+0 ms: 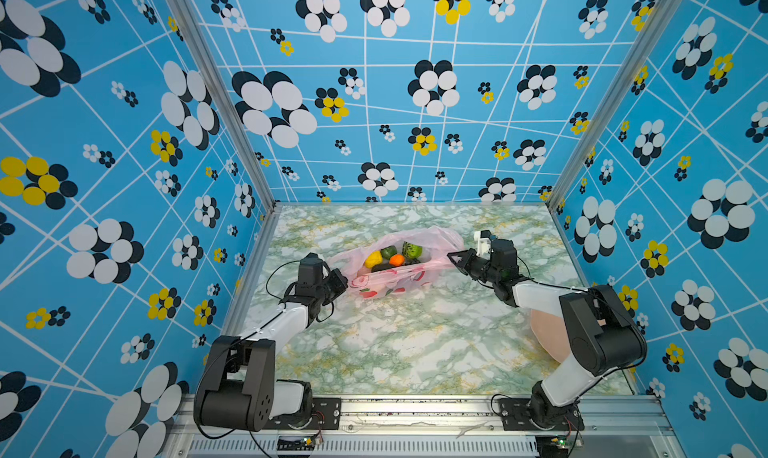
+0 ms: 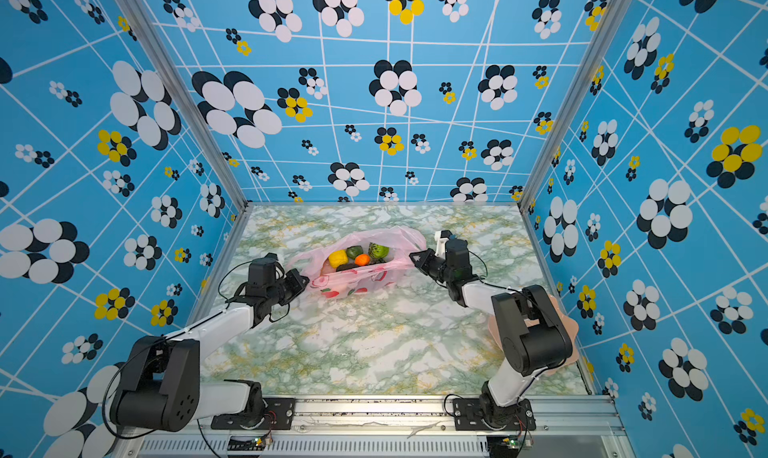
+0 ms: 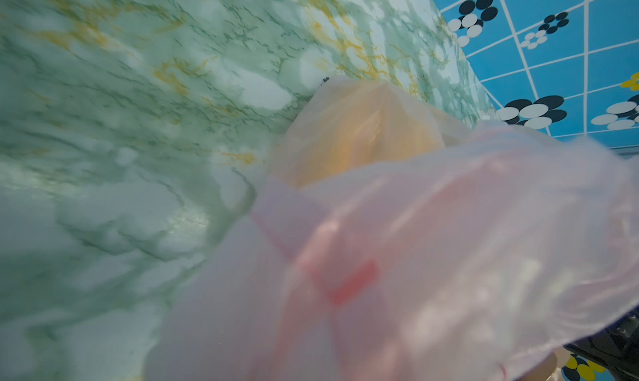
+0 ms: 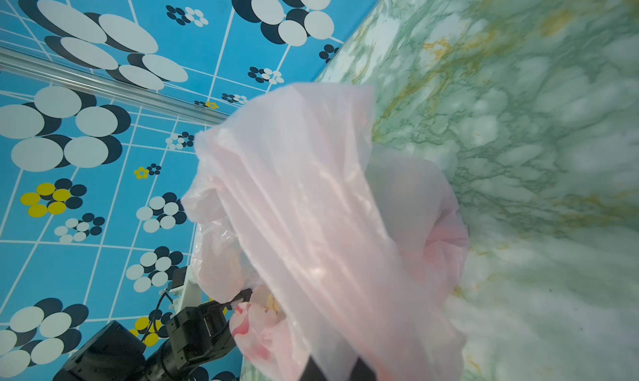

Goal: Take fruits out of the plastic bag
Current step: Spread open the plastic bag at the top-center of the table.

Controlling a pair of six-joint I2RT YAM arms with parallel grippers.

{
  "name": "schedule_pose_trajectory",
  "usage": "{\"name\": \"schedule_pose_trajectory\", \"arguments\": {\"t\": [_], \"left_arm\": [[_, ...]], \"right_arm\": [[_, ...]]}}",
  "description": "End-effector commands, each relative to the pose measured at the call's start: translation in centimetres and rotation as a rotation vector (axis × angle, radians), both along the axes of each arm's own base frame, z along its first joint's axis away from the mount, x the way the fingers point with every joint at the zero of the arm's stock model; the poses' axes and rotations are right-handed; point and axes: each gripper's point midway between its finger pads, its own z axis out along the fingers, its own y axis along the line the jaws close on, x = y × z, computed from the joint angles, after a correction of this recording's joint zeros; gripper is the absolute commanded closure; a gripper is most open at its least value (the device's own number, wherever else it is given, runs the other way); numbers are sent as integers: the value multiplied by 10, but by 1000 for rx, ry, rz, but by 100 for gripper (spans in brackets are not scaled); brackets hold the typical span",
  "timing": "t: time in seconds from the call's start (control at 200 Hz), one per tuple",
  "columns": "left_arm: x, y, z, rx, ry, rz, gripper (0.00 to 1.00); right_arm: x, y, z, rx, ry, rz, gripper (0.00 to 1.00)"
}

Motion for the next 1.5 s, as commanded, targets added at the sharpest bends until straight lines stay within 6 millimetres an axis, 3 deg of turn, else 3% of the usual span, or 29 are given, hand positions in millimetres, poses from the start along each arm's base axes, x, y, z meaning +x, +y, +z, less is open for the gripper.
{"name": "schedule_pose_trajectory", "arguments": {"t": [0.0,0.075,0.2,0.31,0.415,0.55,0.745,0.785,0.86,0.945,0.96,1.13,1.26,1.36,1.494], "left_arm": [[-14,7,17,242,-1,-4,59],[-24,15,36,395,-19,15,38],[-41,26,69,604,-60,49,23],[-42,3,95,697,-142,-50,18],[-28,-22,110,802,-161,-150,12],[2,-38,96,908,-95,-215,1],[51,-15,62,878,54,-141,0],[60,-16,56,848,65,-149,7],[73,-14,44,706,106,-147,36],[85,-5,38,569,129,-111,55],[87,-3,37,554,128,-106,62],[103,25,40,468,145,-31,95],[112,38,29,412,188,-21,100],[116,25,31,430,189,-72,100],[122,8,14,401,234,-131,100]], "right_arm": [[-9,-2,9,-60,-33,9,100],[-14,-2,10,-101,-35,21,100],[-23,0,11,-166,-42,40,100],[-28,3,13,-211,-50,63,100],[-34,5,16,-252,-65,81,100],[-38,6,19,-259,-74,87,100],[-43,5,20,-302,-88,101,100],[-45,4,20,-311,-90,108,100],[-47,3,19,-325,-97,120,100],[-49,1,15,-350,-97,128,100],[-49,1,14,-352,-97,128,100],[-43,-13,5,-298,-68,95,100],[-32,-19,-1,-259,-39,75,100],[-25,-14,-1,-262,-39,83,100],[-9,-8,4,-281,-48,89,100]]}}
